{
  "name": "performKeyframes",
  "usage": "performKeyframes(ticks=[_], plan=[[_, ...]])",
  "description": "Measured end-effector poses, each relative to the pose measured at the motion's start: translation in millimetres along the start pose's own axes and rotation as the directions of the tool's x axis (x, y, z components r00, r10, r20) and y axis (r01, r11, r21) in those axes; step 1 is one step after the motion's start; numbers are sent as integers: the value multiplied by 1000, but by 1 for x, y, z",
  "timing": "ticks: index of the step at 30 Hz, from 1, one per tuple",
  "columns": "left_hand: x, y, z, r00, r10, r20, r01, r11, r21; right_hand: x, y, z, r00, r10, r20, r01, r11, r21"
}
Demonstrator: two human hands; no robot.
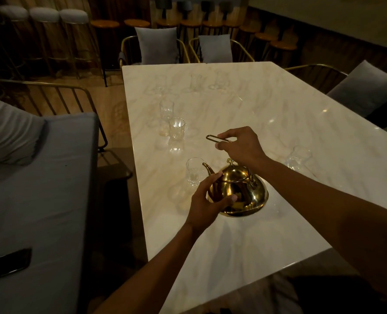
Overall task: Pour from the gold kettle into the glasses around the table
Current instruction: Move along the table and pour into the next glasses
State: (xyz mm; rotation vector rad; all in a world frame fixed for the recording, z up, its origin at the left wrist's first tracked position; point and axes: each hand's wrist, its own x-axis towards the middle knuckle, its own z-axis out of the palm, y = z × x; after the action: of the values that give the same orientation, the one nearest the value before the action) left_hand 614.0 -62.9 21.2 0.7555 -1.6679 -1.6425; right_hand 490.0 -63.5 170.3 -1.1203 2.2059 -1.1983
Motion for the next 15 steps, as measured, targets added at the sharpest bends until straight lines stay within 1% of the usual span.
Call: performKeyframes(ticks=[8,15], plan=[[4,4,-2,1000,-17,-13,16,1000,-15,6,-2,0,999,-21,33,22,999,-27],[7,6,-4,1000,-25,-6,25,999,-31,11,0,0,999,-42,15,43,999,-23]])
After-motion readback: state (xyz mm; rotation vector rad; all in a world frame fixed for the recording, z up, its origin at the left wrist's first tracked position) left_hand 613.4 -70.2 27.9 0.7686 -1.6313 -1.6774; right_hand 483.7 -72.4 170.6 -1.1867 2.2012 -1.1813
